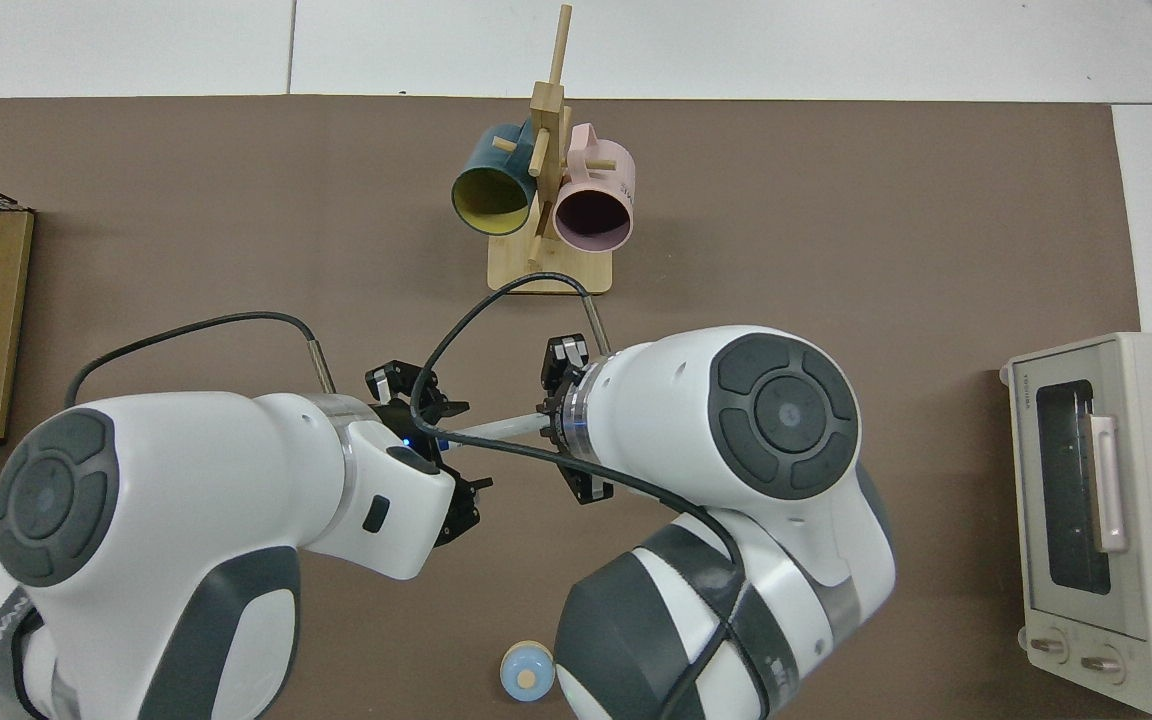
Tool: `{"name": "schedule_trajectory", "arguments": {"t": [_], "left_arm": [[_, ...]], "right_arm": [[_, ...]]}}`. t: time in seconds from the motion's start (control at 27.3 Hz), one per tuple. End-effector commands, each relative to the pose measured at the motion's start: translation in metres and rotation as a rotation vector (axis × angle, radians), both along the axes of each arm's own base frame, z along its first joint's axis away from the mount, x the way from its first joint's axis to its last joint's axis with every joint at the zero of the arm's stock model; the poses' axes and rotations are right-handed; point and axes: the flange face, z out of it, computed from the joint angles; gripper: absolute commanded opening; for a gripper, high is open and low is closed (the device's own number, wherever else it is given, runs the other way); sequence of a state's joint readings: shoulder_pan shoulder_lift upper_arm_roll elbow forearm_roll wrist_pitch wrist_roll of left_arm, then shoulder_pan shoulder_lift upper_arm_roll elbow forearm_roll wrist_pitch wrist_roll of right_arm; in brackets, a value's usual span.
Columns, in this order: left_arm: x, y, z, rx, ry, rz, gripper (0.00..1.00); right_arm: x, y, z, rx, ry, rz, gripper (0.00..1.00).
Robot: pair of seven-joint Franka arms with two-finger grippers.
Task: Put markers into pen holder
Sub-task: 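Close the left gripper on the marker while the right gripper holds it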
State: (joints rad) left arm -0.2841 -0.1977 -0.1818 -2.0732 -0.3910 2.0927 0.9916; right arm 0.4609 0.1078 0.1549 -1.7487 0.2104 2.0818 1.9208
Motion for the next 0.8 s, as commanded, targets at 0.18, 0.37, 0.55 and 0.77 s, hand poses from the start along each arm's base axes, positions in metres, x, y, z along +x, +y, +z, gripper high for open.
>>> {"name": "schedule_trajectory", "arguments": {"t": [0.18, 0.37, 0.55, 0.77], "left_arm": [[-0.0035, -0.0004, -0.0032, 0.018, -0.01, -0.007, 0.34], [-0.0031, 0.0003, -0.0032, 0.017, -0.008, -0.002, 0.33], [-0.0031, 0.0004, -0.0032, 0.018, -0.008, -0.001, 0.11], [-0.0029, 0.0013, -0.0037, 0.036, -0.015, -0.007, 0.0]], "right_arm": [[0.0, -0.0037, 0.0039, 0.01, 0.008, 0.037, 0.0], [0.0002, -0.0062, -0.0017, -0.004, 0.013, 0.042, 0.0], [0.0017, -0.0087, -0.0025, -0.006, 0.011, 0.044, 0.0], [0.0019, -0.0085, -0.0034, -0.005, 0.014, 0.044, 0.0]]}}
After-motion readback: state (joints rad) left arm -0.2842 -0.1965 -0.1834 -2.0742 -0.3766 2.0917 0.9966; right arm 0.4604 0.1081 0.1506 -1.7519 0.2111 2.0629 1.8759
